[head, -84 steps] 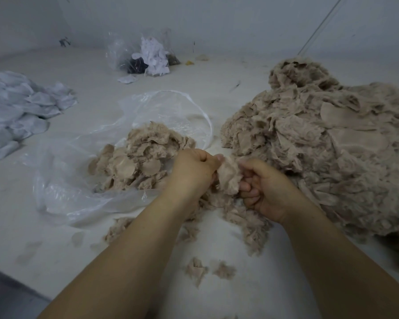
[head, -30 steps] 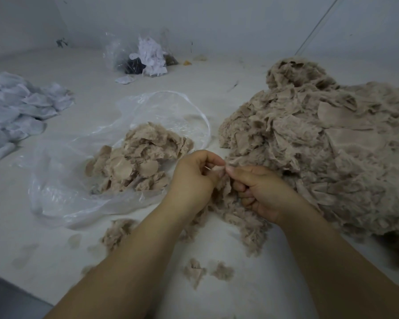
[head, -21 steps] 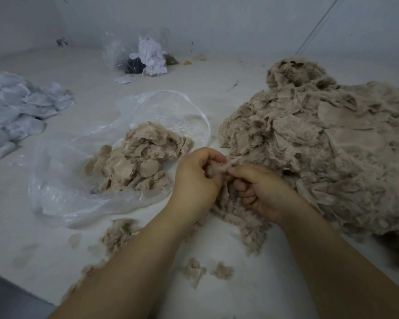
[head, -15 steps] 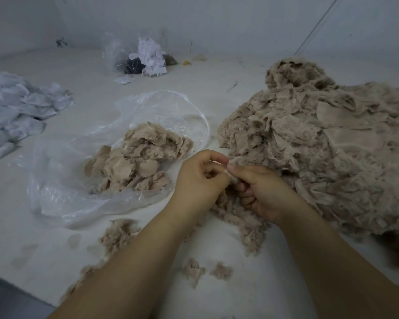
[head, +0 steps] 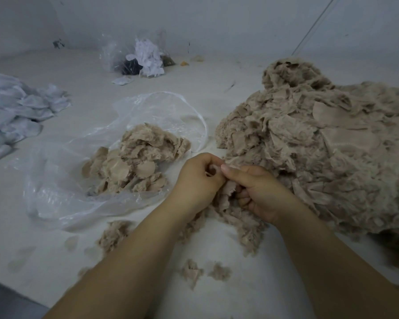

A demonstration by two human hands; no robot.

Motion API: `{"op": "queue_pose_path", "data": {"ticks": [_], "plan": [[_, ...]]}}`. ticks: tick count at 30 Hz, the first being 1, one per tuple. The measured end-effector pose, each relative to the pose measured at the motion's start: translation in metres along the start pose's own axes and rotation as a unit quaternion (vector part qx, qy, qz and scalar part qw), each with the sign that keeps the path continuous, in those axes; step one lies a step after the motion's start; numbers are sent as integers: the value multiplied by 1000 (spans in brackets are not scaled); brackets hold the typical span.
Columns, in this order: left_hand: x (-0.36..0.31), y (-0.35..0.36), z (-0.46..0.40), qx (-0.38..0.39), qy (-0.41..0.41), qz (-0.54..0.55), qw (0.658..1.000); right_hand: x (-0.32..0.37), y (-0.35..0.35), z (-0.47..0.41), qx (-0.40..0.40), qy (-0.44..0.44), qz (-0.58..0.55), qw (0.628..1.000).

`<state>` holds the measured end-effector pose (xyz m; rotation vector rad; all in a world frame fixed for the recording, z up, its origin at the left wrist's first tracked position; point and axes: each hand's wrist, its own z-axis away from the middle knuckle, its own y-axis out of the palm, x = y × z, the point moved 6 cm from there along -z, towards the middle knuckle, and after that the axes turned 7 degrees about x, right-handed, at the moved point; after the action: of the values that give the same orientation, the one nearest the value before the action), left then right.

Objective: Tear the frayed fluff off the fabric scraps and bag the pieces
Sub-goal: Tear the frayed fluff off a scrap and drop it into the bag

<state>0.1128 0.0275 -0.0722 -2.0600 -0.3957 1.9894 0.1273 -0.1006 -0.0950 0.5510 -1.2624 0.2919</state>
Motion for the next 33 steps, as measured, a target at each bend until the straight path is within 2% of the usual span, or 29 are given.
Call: {"op": "queue_pose_path", "data": {"ticks": [4, 9, 14, 22, 26, 28, 32, 33], "plan": [[-1, -1, 1, -11, 16, 21, 1000, -3, -4, -1, -14, -3, 6, 1000], [6, -8, 2, -23, -36, 138, 989, -5, -5, -1, -21, 9, -19, 1000], [9, -28, -3, -96, -42, 165, 981, -7, -8, -3, -42, 24, -75, 996], [14, -35, -3, -77, -14, -21, 997, -7, -10, -4, -59, 22, -109, 992], [6, -20, -1, 1, 19, -148, 989, -7, -10, -3, -51, 19, -117, 992], [3, -13, 1, 37, 23, -153, 987, -5, -8, -2, -38, 17, -102, 994], [-11, -18, 4, -29, 40, -36, 998, -2, -2, 1, -1, 10, -61, 998], [-14, -18, 4, -23, 38, -1, 999, -1, -1, 1, 9, 10, -49, 999]]}}
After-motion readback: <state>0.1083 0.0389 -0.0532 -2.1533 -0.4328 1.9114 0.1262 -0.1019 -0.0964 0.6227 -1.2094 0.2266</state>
